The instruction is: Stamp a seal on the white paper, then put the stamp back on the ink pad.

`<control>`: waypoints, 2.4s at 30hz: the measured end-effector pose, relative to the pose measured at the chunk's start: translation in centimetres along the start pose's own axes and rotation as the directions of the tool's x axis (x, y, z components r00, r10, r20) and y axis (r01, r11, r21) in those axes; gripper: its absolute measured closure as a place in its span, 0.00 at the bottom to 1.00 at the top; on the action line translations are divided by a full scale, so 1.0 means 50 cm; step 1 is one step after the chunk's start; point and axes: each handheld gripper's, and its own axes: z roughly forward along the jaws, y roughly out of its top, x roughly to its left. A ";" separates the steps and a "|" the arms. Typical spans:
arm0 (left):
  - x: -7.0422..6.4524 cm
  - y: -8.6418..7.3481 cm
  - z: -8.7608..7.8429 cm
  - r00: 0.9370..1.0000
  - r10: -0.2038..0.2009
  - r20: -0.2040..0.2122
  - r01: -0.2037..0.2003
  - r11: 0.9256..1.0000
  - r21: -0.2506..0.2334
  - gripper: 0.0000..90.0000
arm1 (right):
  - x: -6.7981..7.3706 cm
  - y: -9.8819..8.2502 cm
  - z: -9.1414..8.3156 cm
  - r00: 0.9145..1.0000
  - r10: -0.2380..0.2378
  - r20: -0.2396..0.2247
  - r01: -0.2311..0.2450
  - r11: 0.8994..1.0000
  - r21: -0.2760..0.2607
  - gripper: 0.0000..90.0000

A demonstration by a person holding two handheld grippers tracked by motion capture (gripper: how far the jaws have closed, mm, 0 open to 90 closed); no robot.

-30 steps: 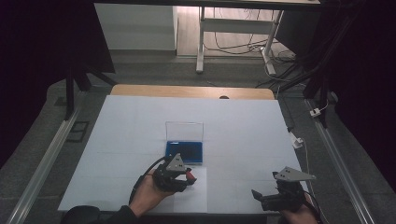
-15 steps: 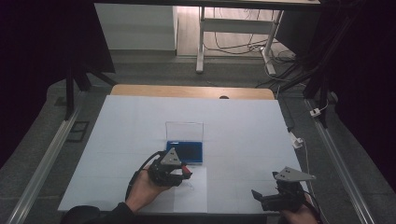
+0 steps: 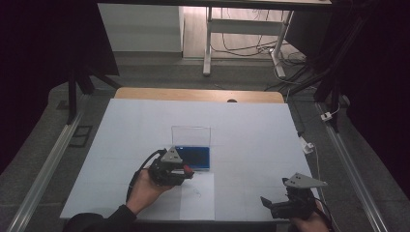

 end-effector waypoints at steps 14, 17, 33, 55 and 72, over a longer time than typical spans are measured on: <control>0.039 0.017 0.004 0.999 -0.034 -0.008 0.034 0.999 -0.018 0.64 | 0.001 0.001 0.002 1.000 -0.001 0.003 0.001 1.000 0.005 0.00; 0.052 0.019 0.008 0.999 -0.051 -0.009 0.050 0.998 -0.027 0.64 | 0.001 0.001 0.002 1.000 -0.001 0.005 0.001 1.000 0.005 0.00; 0.092 0.036 0.036 0.997 -0.071 -0.030 0.070 0.997 -0.032 0.64 | 0.002 0.001 0.003 1.000 -0.003 0.006 0.003 1.000 0.013 0.00; 0.115 0.033 0.103 0.995 -0.042 -0.087 0.044 0.999 0.030 0.64 | 0.003 0.001 0.003 1.000 -0.005 0.004 0.005 1.000 0.014 0.00; 0.108 0.037 0.105 0.994 -0.036 -0.108 0.042 0.998 0.049 0.63 | 0.004 0.001 0.003 1.000 -0.013 0.004 0.013 1.000 0.015 0.00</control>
